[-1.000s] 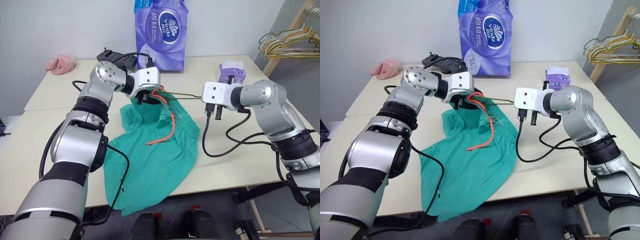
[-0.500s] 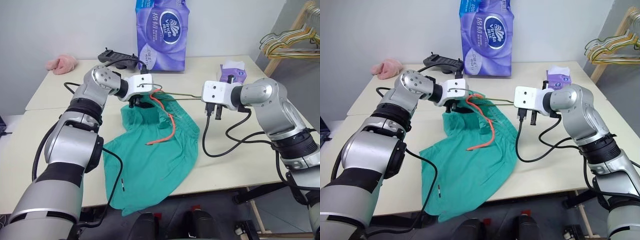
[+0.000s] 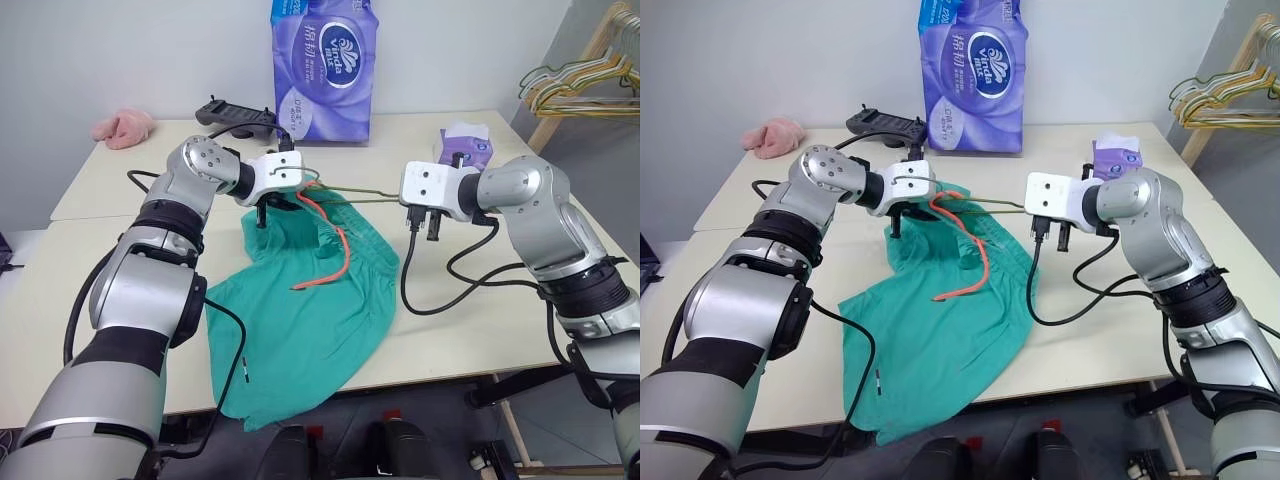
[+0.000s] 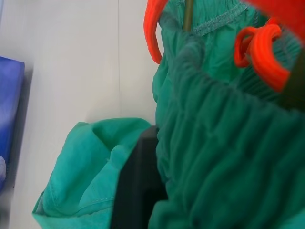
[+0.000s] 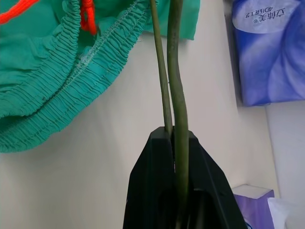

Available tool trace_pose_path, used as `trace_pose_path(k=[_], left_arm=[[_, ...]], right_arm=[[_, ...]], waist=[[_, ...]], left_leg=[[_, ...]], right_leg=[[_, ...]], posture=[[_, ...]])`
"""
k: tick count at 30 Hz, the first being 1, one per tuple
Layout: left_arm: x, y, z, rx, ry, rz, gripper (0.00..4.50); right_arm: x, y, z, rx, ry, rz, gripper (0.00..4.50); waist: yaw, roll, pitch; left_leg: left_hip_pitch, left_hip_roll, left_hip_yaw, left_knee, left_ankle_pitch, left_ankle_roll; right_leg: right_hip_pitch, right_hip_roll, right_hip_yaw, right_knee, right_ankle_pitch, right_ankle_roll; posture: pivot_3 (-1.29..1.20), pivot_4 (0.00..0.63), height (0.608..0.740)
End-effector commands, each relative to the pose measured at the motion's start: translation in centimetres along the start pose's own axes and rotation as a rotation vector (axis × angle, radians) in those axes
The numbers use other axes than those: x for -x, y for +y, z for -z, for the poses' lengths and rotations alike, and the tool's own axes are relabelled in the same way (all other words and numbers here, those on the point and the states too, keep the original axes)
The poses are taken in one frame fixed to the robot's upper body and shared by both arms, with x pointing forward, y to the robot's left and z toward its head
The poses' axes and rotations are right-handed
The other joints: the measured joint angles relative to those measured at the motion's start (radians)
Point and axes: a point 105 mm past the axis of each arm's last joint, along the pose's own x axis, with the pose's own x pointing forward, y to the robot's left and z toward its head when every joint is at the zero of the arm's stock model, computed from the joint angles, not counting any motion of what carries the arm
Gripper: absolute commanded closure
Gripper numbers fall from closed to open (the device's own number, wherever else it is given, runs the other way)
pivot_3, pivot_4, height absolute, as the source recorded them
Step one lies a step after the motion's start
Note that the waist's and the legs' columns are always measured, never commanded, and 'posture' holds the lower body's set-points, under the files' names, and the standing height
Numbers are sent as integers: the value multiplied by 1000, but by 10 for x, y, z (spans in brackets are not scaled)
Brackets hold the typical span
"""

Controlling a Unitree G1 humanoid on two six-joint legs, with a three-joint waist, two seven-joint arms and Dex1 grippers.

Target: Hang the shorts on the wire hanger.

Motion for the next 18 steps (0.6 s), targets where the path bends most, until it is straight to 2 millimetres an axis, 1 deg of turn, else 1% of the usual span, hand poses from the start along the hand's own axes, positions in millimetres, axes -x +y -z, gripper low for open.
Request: trace_pose_path(k=[1, 7, 9, 13, 16, 18], left_arm=[[2, 4, -6, -1, -25, -15, 4470], [1, 4, -6, 8, -28, -18, 4470], [0, 5, -6, 20, -31, -32, 4470], [-1, 4, -4, 24, -32, -39, 4500], [0, 4, -2, 33, -28, -41, 4500], [3, 4, 3, 52, -18, -43, 4500]], right_arm=[[19, -19, -31, 65, -101, 80, 4500], [21, -19, -35, 69, -112, 76, 4500], [20, -17, -36, 69, -115, 65, 4500], [21, -9, -36, 68, -126, 13, 3433], [25, -10, -36, 49, -128, 15, 2332], [33, -9, -36, -6, -127, -15, 1640]], waist=[[0, 0, 0], [0, 0, 0], [0, 0, 0], [0, 0, -1], [0, 0, -3], [1, 0, -5]], left_leg=[[0, 0, 0, 0, 0, 0], [0, 0, 0, 0, 0, 0], [0, 0, 0, 0, 0, 0], [0, 0, 0, 0, 0, 0], [0, 0, 0, 0, 0, 0], [0, 0, 0, 0, 0, 0]], right_leg=[[0, 0, 0, 0, 0, 0], [0, 0, 0, 0, 0, 0], [0, 0, 0, 0, 0, 0], [0, 0, 0, 0, 0, 0], [0, 0, 0, 0, 0, 0], [0, 0, 0, 0, 0, 0]], posture=[[51, 51, 740], [51, 51, 740], [50, 39, 740], [52, 33, 740], [55, 32, 740], [55, 32, 740]])
